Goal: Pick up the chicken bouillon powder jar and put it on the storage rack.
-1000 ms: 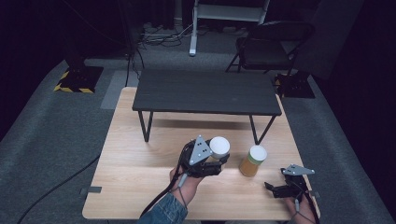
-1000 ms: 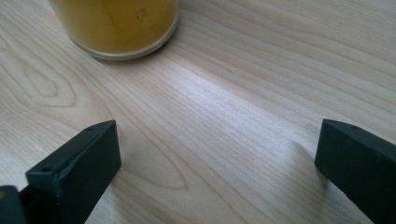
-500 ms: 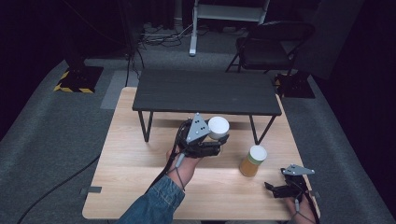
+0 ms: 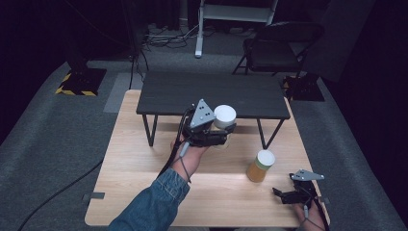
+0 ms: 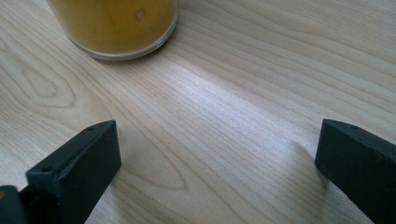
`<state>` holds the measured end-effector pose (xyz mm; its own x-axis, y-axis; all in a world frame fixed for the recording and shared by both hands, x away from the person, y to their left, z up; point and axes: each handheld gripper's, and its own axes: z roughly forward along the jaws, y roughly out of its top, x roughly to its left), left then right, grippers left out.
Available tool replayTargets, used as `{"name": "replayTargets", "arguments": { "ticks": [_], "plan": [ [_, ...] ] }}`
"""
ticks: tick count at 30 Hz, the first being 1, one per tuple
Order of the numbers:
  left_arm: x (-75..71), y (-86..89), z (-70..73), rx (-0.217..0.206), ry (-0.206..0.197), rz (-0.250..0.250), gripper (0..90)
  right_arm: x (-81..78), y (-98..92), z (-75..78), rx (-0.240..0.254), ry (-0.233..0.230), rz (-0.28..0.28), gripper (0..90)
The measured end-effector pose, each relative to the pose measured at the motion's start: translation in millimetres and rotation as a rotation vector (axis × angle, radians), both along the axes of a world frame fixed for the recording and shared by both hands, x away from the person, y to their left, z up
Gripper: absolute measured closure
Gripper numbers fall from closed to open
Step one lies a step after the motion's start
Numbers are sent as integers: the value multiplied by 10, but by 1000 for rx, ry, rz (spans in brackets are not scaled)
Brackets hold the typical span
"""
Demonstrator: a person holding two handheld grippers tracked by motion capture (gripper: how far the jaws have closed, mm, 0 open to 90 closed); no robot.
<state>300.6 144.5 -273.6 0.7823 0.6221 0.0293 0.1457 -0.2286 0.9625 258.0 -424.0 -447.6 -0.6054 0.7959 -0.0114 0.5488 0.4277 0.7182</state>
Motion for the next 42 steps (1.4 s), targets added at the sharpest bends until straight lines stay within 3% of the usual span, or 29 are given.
{"name": "replayTargets", "arguments": {
  "ticks": [9,13,21,26,31,36,42],
  "plan": [
    [134,47,194,41,-15,33,331,-1,1,-1,0,0,-3,2],
    [188,110,299,61,-51,51,330,-1,2,0,0,0,-3,2],
    [332,222,432,59,-35,87,329,-4,5,-1,0,0,-8,2],
    [436,261,483,56,-29,117,328,-3,5,-1,0,-1,-7,2],
    [546,230,549,91,-25,169,328,-4,9,-1,0,-1,-12,2],
    [670,257,516,73,-18,199,327,-3,9,-1,1,0,-13,2],
    [798,230,517,100,-16,234,326,-2,13,0,1,1,-16,2]
  ]
}}
